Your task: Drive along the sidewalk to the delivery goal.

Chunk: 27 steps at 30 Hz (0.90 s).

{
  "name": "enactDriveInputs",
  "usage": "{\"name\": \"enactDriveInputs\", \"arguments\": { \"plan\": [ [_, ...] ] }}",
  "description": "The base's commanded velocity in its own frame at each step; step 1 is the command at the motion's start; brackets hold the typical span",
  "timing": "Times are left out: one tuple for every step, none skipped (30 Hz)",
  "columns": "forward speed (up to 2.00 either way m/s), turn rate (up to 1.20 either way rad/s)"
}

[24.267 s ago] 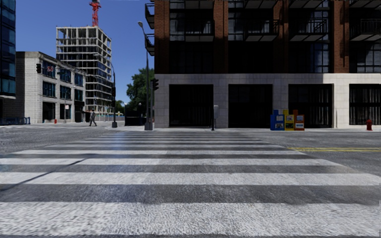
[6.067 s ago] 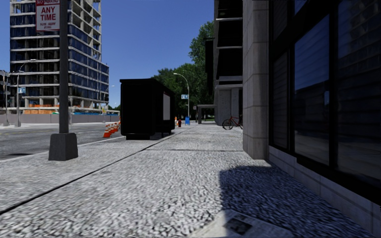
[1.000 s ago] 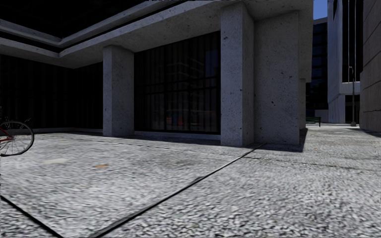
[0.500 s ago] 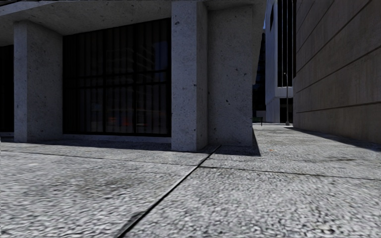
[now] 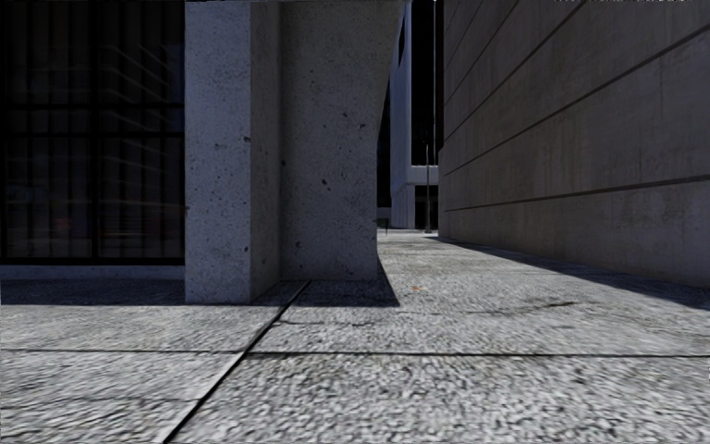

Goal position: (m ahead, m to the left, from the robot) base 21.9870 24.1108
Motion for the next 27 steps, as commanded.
{"name": "enactDriveInputs", "arguments": {
  "plan": [
    [1.92, -0.65],
    [1.92, -0.65],
    [1.92, -0.65],
    [1.92, -0.65],
    [1.92, -0.65],
    [1.92, -0.65],
    [1.92, -0.65],
    [1.92, -0.65],
    [1.92, -0.65],
    [1.92, -0.65],
    [1.92, -0.60],
    [1.92, -0.60],
    [1.92, -0.53],
    [1.94, -0.44],
    [2.00, -0.33],
    [2.00, -0.23],
    [2.00, -0.23],
    [2.00, -0.18],
    [2.00, -0.12],
    [2.00, -0.10],
    [2.00, -0.10],
    [2.00, -0.10],
    [2.00, -0.10],
    [2.00, -0.09],
    [2.00, -0.09],
    [2.00, 0.00],
    [2.00, 0.00]
  ]
}}
